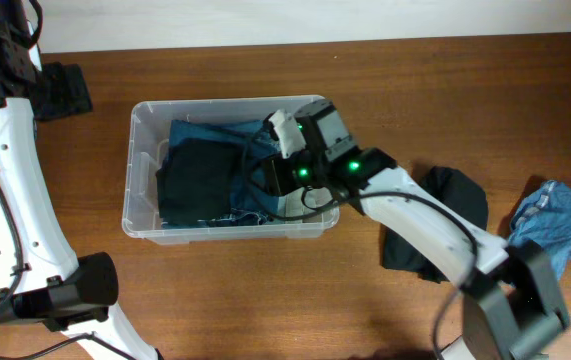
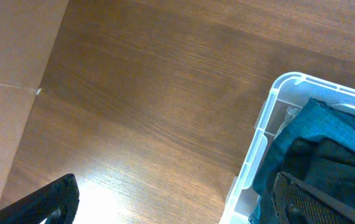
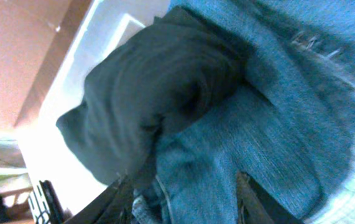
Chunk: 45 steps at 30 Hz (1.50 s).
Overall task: Pack container
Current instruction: 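Release the black cloth and withdraw the right gripper right, then grasp the remaining black cloth on the right with the right gripper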
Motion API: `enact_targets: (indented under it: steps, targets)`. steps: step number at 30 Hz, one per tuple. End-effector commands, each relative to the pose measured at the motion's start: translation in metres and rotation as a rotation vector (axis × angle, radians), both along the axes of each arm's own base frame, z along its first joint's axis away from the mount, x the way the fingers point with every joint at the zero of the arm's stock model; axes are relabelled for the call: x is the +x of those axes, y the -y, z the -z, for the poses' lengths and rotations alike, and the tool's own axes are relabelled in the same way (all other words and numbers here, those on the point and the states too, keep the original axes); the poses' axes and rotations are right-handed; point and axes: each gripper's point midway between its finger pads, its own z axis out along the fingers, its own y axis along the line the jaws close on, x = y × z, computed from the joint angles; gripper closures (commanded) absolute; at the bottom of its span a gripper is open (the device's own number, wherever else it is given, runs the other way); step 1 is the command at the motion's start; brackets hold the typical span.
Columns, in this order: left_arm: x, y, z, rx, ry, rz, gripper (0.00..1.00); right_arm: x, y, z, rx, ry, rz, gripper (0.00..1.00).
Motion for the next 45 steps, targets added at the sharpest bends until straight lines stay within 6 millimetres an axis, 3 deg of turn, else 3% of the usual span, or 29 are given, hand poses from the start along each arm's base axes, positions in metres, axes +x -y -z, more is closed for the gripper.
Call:
enact_targets:
  steps: [1,3,5,9,11,12,13,14,17,20,23,25,30,36,38,40,42,45]
  targets:
    - [-0.005,-0.003,-0.013,0.010,0.037,-0.014,0.00,0.006,0.025,-0.040,-0.038,0.142,0.077,0.53]
    - [-0.005,-0.003,-0.013,0.010,0.037,-0.014,0.00,0.007,0.043,-0.062,-0.022,0.172,0.117,0.53]
    - [-0.005,-0.003,-0.013,0.010,0.037,-0.014,0.00,0.014,0.087,-0.087,-0.002,0.168,0.241,0.42]
    - [-0.005,-0.003,-0.013,0.010,0.037,-0.014,0.00,0.022,0.178,-0.090,0.010,0.023,0.532,0.30]
    - [-0.005,-0.003,-0.013,0.010,0.037,-0.014,0.01,0.021,0.230,-0.080,-0.016,-0.049,0.671,0.26]
    - [-0.005,-0.003,-0.013,0.010,0.037,-0.014,0.00,0.017,0.270,-0.070,-0.035,-0.115,0.779,0.24]
    - [-0.005,-0.003,-0.013,0.010,0.037,-0.014,0.00,0.014,0.286,-0.065,-0.042,-0.144,0.822,0.22]
    - [-0.005,-0.003,-0.013,0.010,0.037,-0.014,0.00,0.007,0.323,-0.053,-0.058,-0.202,0.916,0.18]
    - [-0.005,-0.003,-0.013,0.010,0.037,-0.014,0.01,-0.014,0.398,-0.026,-0.083,-0.315,1.087,0.12]
    - [-0.005,-0.003,-0.013,0.010,0.037,-0.015,0.01,-0.039,0.438,0.007,-0.121,-0.433,1.136,0.10]
    - [-0.005,-0.003,-0.013,0.010,0.037,-0.014,0.00,-0.067,0.447,0.051,-0.114,-0.647,1.154,0.10]
    - [-0.005,-0.003,-0.013,0.010,0.037,-0.014,0.00,-0.071,0.444,0.074,-0.116,-0.714,1.131,0.10]
    - [-0.005,-0.003,-0.013,0.010,0.037,-0.014,0.00,-0.066,0.420,0.133,-0.089,-0.797,1.009,0.10]
    - [-0.005,-0.003,-0.013,0.010,0.037,-0.014,0.00,-0.053,0.382,0.173,-0.076,-0.780,0.861,0.15]
    - [-0.005,-0.003,-0.013,0.010,0.037,-0.014,0.00,-0.051,0.375,0.175,-0.085,-0.771,0.840,0.25]
    - [-0.005,-0.003,-0.013,0.010,0.037,-0.014,0.00,-0.049,0.368,0.175,-0.092,-0.764,0.819,0.51]
    - [-0.005,-0.003,-0.013,0.010,0.037,-0.014,0.00,-0.047,0.361,0.172,-0.081,-0.761,0.797,0.70]
    - [-0.005,-0.003,-0.013,0.010,0.037,-0.014,0.00,-0.043,0.349,0.161,-0.031,-0.749,0.766,0.90]
